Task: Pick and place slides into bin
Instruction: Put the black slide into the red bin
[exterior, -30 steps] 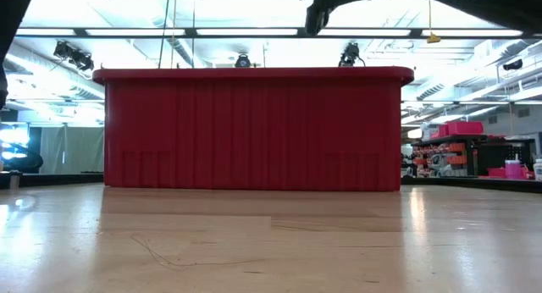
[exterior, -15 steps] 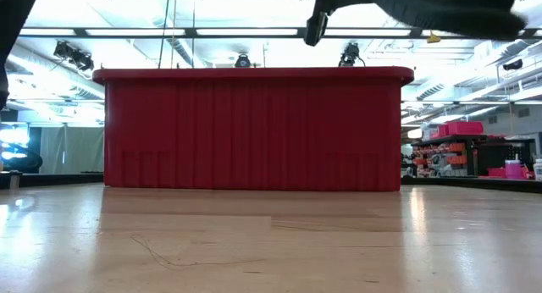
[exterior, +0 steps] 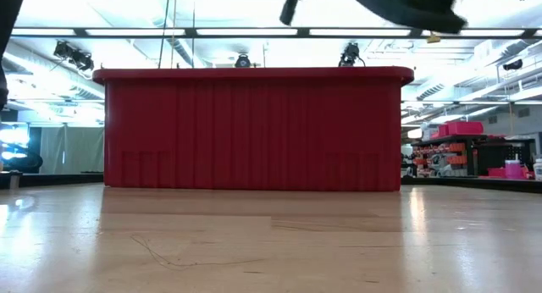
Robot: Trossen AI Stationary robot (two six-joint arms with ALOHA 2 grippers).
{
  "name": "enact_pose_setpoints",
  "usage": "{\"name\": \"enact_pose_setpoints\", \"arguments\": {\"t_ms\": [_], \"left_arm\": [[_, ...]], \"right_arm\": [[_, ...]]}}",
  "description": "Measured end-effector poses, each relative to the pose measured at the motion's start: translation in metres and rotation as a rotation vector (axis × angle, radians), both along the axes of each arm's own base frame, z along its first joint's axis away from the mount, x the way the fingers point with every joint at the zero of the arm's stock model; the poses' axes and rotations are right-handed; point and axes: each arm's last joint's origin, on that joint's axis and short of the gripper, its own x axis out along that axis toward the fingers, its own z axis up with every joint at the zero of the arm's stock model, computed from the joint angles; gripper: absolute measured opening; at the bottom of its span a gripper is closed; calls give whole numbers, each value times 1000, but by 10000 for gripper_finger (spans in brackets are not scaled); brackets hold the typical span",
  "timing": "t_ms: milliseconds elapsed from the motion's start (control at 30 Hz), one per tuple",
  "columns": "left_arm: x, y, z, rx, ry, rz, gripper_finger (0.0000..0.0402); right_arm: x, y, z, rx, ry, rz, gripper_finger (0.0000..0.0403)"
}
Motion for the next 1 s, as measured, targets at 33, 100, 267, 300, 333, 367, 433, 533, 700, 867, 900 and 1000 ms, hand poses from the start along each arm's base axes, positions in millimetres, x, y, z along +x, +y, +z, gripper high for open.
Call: {"name": "enact_pose_setpoints", "arguments": {"t_ms": [33,100,267,300,333,367,433,533,700,867,900,1000], "left_arm": [[-4,6,6,14,-14,24,66],[-13,21,17,27,-34,56,66],[-47,69,52,92,-109,311,66],[-56,79,58,113,-112,379,66],[-64,90,61,132,-98,447,66],[-72,100,65,148,-93,509,66],[-88,122,69,152,-76,601,66],[-105,155,65,128,-35,717,65],[-132,203,32,-35,166,929,65],[-143,234,-7,-119,358,1091,65],[-144,240,-11,-136,355,1116,65],[-140,259,-25,-158,330,1156,65]], "right_arm": [[-6,-5,5,-30,-44,-47,124],[-17,-13,14,-82,-140,-143,139],[-42,-32,38,-141,-386,-380,161],[-47,-35,41,-146,-411,-406,162],[-51,-37,43,-143,-433,-426,162],[-55,-40,45,-140,-445,-435,162],[-62,-43,47,-127,-462,-438,160],[-69,-47,49,-143,-465,-427,157],[-73,-48,50,-247,-418,-376,156],[-73,-48,50,-328,-375,-335,155],[-73,-48,50,-342,-367,-327,155],[-73,-48,50,-403,-338,-307,156]]}}
